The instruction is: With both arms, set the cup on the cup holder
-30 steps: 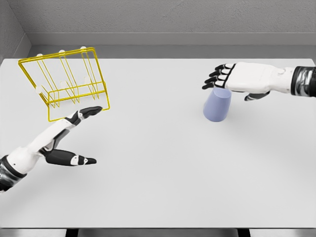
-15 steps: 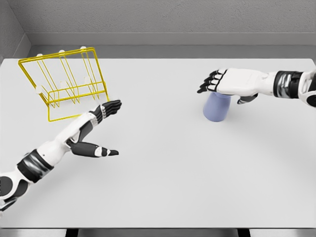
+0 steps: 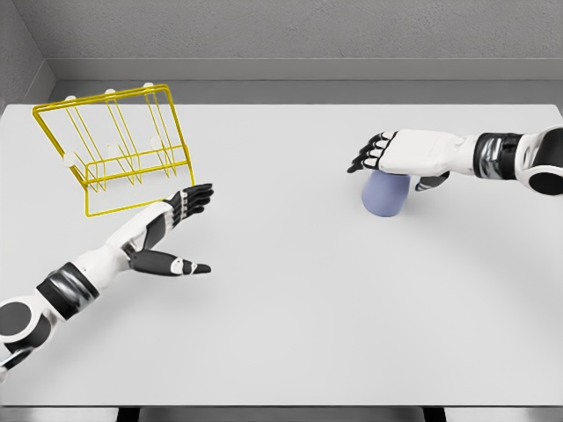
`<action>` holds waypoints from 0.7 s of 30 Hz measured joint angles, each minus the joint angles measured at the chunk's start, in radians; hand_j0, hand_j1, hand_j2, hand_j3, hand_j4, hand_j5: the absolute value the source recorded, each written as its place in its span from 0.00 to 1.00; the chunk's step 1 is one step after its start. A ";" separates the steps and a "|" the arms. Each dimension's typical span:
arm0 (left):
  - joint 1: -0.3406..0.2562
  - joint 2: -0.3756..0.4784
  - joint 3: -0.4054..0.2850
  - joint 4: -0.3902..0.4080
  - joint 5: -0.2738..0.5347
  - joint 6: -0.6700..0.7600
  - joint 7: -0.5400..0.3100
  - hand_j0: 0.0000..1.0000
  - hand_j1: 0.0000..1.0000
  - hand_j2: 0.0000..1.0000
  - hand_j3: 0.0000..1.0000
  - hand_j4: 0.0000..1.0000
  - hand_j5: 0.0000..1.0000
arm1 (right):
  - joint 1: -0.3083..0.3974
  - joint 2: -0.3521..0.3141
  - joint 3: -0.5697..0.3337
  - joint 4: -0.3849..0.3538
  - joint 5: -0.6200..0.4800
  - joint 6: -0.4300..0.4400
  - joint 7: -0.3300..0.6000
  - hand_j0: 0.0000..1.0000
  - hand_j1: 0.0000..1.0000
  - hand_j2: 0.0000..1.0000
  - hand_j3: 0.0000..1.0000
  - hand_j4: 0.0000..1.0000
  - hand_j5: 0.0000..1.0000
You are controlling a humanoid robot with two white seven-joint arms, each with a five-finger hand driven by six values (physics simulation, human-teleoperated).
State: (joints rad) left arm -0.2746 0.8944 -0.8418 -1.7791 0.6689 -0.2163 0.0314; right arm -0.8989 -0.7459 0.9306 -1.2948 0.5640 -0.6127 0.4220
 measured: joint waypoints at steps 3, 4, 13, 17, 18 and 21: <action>-0.003 -0.007 0.001 0.002 0.025 0.015 0.001 1.00 1.00 1.00 1.00 1.00 1.00 | 0.000 0.001 0.000 -0.002 0.004 0.000 0.000 0.85 0.85 0.85 0.85 0.85 0.85; -0.003 -0.010 0.001 0.004 0.031 0.018 0.001 1.00 1.00 1.00 1.00 1.00 1.00 | 0.000 0.001 0.000 -0.002 0.006 0.000 0.000 0.83 0.83 0.83 0.83 0.83 0.83; -0.005 -0.030 -0.003 0.042 0.041 0.054 0.001 1.00 1.00 1.00 1.00 1.00 1.00 | 0.000 0.001 -0.002 -0.004 0.029 0.002 -0.001 0.63 0.63 0.63 0.63 0.63 0.63; -0.005 -0.038 -0.004 0.048 0.041 0.058 0.001 1.00 1.00 1.00 1.00 1.00 1.00 | -0.002 0.001 -0.002 -0.005 0.033 0.002 -0.002 0.61 0.61 0.61 0.61 0.61 0.61; -0.005 -0.039 -0.004 0.049 0.040 0.059 0.001 1.00 1.00 1.00 1.00 1.00 1.00 | -0.002 0.001 -0.002 -0.005 0.035 0.001 -0.001 0.60 0.60 0.60 0.60 0.60 0.60; -0.003 -0.041 -0.004 0.050 0.040 0.060 0.001 1.00 1.00 1.00 1.00 1.00 1.00 | -0.003 0.001 -0.002 -0.006 0.037 0.001 0.000 0.56 0.56 0.56 0.56 0.56 0.56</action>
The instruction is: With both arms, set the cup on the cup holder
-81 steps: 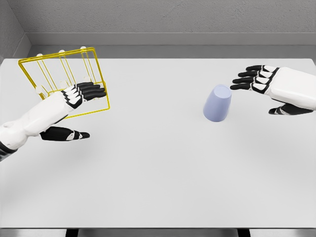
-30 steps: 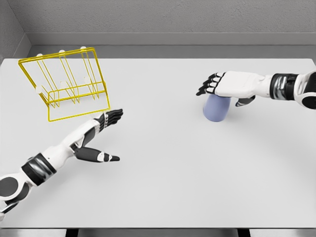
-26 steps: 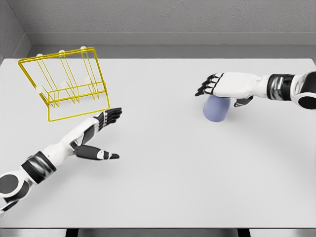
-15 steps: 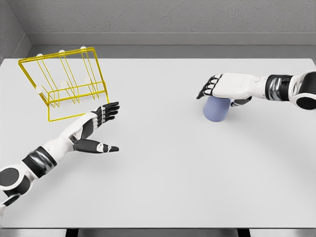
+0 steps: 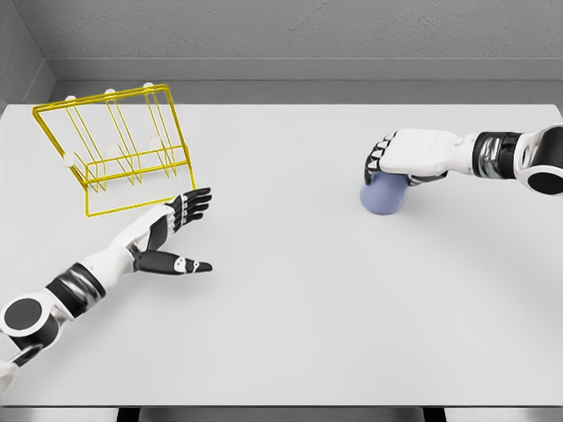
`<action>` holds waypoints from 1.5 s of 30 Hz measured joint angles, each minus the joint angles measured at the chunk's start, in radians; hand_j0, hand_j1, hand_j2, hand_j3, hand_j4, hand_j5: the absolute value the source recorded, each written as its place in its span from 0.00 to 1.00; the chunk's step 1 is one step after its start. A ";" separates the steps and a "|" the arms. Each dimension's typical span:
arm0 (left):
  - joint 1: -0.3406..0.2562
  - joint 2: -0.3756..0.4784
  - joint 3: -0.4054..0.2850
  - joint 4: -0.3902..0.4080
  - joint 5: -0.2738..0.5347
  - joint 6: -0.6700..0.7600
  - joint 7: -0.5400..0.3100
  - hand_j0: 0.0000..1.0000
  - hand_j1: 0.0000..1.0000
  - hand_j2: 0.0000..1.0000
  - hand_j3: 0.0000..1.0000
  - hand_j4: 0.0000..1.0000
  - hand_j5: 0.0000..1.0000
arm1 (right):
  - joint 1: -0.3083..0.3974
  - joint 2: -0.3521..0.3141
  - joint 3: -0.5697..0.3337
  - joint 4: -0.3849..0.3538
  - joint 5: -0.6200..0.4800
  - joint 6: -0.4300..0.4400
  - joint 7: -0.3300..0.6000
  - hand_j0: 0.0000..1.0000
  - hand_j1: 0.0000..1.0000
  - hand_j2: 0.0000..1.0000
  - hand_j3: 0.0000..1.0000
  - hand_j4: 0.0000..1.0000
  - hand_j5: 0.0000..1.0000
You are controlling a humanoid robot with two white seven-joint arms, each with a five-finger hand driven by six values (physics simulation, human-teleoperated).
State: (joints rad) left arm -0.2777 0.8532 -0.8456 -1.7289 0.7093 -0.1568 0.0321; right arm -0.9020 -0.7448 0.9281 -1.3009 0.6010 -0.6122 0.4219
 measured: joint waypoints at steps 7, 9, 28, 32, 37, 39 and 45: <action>-0.002 -0.002 0.000 0.001 0.000 0.000 0.000 1.00 1.00 1.00 1.00 1.00 1.00 | -0.017 -0.005 -0.011 -0.002 -0.002 -0.001 0.001 0.53 0.53 0.53 0.53 0.53 0.53; -0.002 -0.003 0.000 0.001 0.000 0.000 0.000 1.00 1.00 1.00 1.00 1.00 1.00 | -0.018 -0.009 -0.013 -0.018 -0.002 -0.001 0.001 0.53 0.53 0.53 0.53 0.53 0.53; -0.002 -0.017 0.000 0.011 -0.002 -0.001 -0.001 1.00 1.00 1.00 1.00 1.00 1.00 | -0.008 -0.059 -0.016 -0.395 0.003 -0.002 0.055 0.50 0.50 0.50 0.50 0.50 0.50; -0.003 -0.019 0.000 0.011 -0.004 -0.001 -0.001 1.00 1.00 1.00 1.00 1.00 1.00 | -0.009 -0.051 -0.016 -0.443 0.002 -0.002 0.060 0.50 0.50 0.50 0.50 0.50 0.50; -0.003 -0.024 0.001 0.011 -0.005 -0.001 -0.001 1.00 1.00 1.00 1.00 1.00 1.00 | -0.006 -0.002 -0.014 -0.461 0.001 -0.002 0.062 0.50 0.50 0.50 0.50 0.50 0.50; -0.005 -0.025 0.001 0.011 -0.005 -0.001 -0.001 1.00 1.00 1.00 1.00 1.00 1.00 | -0.006 0.021 -0.014 -0.463 -0.001 -0.002 0.062 0.50 0.50 0.50 0.50 0.50 0.50; -0.005 -0.025 0.002 0.011 -0.005 -0.001 -0.001 1.00 1.00 1.00 1.00 1.00 1.00 | 0.000 0.062 -0.008 -0.465 -0.003 -0.001 0.063 0.50 0.50 0.50 0.50 0.50 0.50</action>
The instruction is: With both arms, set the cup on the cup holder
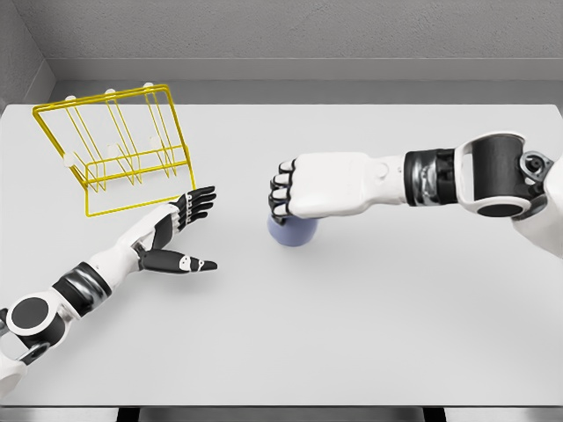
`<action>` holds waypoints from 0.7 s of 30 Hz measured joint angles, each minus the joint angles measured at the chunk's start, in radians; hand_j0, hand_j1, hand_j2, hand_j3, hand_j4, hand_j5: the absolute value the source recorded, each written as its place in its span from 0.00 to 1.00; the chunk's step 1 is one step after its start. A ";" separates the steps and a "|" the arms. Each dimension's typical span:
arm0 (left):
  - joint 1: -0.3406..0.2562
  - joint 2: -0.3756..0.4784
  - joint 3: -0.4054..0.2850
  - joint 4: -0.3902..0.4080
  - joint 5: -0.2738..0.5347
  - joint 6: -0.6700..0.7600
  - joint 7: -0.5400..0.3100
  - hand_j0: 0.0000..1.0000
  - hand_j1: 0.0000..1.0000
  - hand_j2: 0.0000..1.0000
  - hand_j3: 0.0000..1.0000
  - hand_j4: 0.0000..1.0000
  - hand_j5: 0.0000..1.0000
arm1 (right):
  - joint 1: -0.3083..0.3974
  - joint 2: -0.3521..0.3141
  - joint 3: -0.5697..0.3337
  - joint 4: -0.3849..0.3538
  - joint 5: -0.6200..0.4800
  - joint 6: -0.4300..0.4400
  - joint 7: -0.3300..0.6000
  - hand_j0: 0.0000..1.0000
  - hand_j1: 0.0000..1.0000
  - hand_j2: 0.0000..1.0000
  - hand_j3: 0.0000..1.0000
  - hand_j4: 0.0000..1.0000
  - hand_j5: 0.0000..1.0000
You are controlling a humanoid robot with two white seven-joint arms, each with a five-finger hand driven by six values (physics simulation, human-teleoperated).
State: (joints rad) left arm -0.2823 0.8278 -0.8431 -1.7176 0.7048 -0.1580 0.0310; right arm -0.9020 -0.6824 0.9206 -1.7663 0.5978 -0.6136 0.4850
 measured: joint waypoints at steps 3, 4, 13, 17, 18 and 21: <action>0.000 0.000 0.000 0.000 0.000 0.000 0.000 1.00 1.00 1.00 1.00 1.00 1.00 | 0.008 0.025 0.002 0.000 0.002 0.000 0.001 0.50 0.50 0.50 0.50 0.50 0.50; 0.000 0.000 0.000 0.000 0.000 0.000 0.000 1.00 1.00 1.00 1.00 1.00 1.00 | 0.015 0.035 0.003 0.000 0.003 0.000 0.003 0.50 0.50 0.50 0.50 0.50 0.50; 0.002 -0.001 0.002 0.001 0.000 0.000 0.000 1.00 1.00 1.00 1.00 1.00 1.00 | 0.026 0.141 0.005 0.002 0.037 0.000 0.056 0.50 0.50 0.50 0.50 0.50 0.50; 0.002 -0.001 0.001 0.003 -0.001 0.000 0.000 1.00 1.00 1.00 1.00 1.00 1.00 | 0.026 0.160 0.005 0.018 0.053 0.000 0.059 0.49 0.49 0.49 0.49 0.49 0.49; 0.002 -0.001 0.001 0.003 -0.001 0.000 0.000 1.00 1.00 1.00 1.00 1.00 1.00 | 0.028 0.165 0.005 0.031 0.056 0.000 0.060 0.50 0.50 0.50 0.50 0.50 0.50; 0.002 -0.001 0.001 0.003 -0.001 0.000 0.000 1.00 1.00 1.00 1.00 1.00 1.00 | 0.031 0.187 0.010 0.078 0.079 0.000 0.059 0.50 0.50 0.50 0.50 0.50 0.50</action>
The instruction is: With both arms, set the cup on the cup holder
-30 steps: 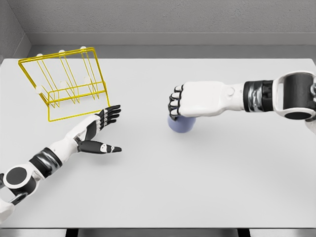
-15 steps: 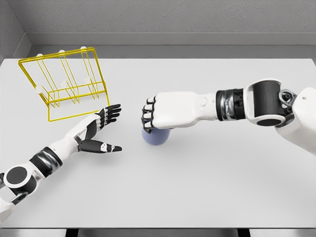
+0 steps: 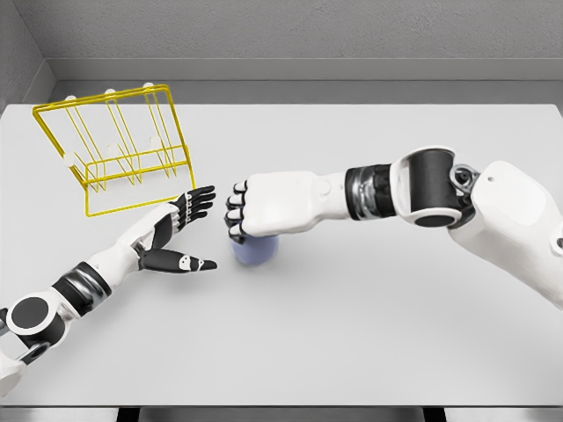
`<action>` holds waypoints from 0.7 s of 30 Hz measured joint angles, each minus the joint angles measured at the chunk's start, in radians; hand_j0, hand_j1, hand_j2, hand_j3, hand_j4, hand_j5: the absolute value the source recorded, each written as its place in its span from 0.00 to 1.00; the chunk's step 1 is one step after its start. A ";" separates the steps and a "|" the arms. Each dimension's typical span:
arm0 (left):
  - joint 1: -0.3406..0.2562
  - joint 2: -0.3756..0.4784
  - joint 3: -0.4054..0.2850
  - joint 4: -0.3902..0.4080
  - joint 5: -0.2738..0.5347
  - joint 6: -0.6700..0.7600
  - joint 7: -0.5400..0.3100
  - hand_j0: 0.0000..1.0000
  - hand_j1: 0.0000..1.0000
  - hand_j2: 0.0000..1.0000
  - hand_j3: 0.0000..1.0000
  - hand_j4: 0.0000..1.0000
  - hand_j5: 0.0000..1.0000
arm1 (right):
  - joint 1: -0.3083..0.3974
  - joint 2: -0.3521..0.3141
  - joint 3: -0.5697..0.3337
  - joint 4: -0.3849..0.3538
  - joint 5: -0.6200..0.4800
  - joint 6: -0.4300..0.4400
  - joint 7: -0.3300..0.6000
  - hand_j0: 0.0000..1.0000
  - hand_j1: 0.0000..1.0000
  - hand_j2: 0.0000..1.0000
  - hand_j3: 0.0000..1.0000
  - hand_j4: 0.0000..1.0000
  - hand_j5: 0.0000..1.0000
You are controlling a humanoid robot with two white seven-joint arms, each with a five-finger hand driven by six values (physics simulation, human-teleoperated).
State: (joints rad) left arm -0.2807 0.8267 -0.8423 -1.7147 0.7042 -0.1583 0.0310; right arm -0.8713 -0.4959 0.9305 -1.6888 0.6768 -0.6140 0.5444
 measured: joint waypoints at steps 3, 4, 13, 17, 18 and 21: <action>0.000 0.000 0.000 0.000 0.000 0.000 0.000 1.00 1.00 1.00 1.00 1.00 1.00 | 0.008 0.010 0.003 0.027 0.011 0.000 0.000 0.50 0.50 0.50 0.50 0.50 0.50; 0.000 0.000 0.000 0.000 0.000 0.000 0.000 1.00 1.00 1.00 1.00 1.00 1.00 | 0.009 0.012 0.003 0.031 0.013 0.000 0.000 0.50 0.50 0.50 0.50 0.50 0.50; 0.000 0.000 0.001 0.000 0.000 -0.001 0.000 1.00 1.00 1.00 1.00 1.00 1.00 | 0.031 0.022 0.003 0.042 0.017 0.000 0.000 0.76 0.76 0.76 0.76 0.76 0.76; 0.000 0.001 0.001 0.000 0.001 -0.001 0.000 1.00 1.00 1.00 1.00 1.00 1.00 | 0.034 0.023 0.001 0.039 0.017 0.001 0.002 0.97 0.97 0.97 0.97 0.97 0.97; 0.000 0.001 0.001 0.000 0.001 0.000 0.000 1.00 1.00 1.00 1.00 1.00 1.00 | 0.034 0.023 -0.001 0.038 0.017 0.001 0.002 0.99 0.99 0.99 0.99 0.99 0.99; 0.000 0.001 0.001 0.000 0.001 0.000 0.000 1.00 1.00 1.00 1.00 1.00 1.00 | 0.035 0.023 -0.004 0.038 0.017 0.001 0.002 0.99 0.99 0.99 0.99 0.99 0.99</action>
State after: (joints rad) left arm -0.2807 0.8275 -0.8410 -1.7146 0.7052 -0.1587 0.0314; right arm -0.8360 -0.4732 0.9260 -1.6512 0.6940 -0.6133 0.5464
